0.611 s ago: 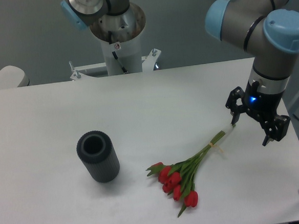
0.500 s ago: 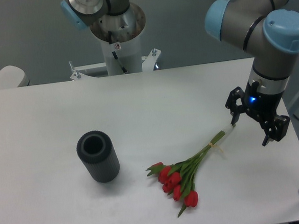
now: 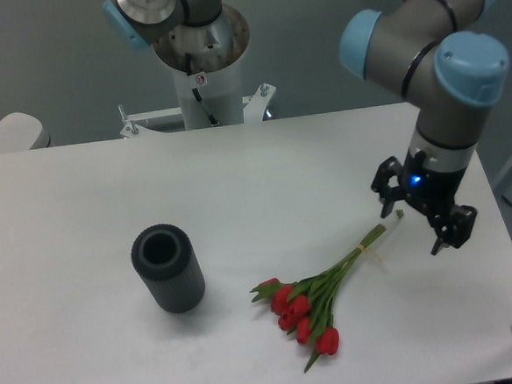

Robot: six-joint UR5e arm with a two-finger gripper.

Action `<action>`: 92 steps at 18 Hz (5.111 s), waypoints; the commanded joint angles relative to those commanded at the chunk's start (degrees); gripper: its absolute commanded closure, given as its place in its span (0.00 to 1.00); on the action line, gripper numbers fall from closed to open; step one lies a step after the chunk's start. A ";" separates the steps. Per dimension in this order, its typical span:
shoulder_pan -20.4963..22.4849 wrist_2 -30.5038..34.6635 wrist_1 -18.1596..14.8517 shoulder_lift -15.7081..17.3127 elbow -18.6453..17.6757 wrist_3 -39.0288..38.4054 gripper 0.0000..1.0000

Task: Pick up the flowers from the table
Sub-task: 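Move the open gripper over the red tulip bouquet's stems, then lower the gripper onto the tulip stems and close it, then lift the grasped tulip bouquet up off the table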

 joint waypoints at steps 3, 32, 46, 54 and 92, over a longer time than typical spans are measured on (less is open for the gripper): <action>-1.75 2.97 1.22 -0.44 -2.11 -4.76 0.00; -8.09 7.21 18.80 -6.59 -13.98 -12.07 0.00; -8.00 7.21 20.04 -8.79 -13.37 -13.03 0.00; -8.27 7.03 20.30 -9.41 -13.28 -12.95 0.00; -5.55 -24.07 20.04 0.17 -4.14 -17.69 0.75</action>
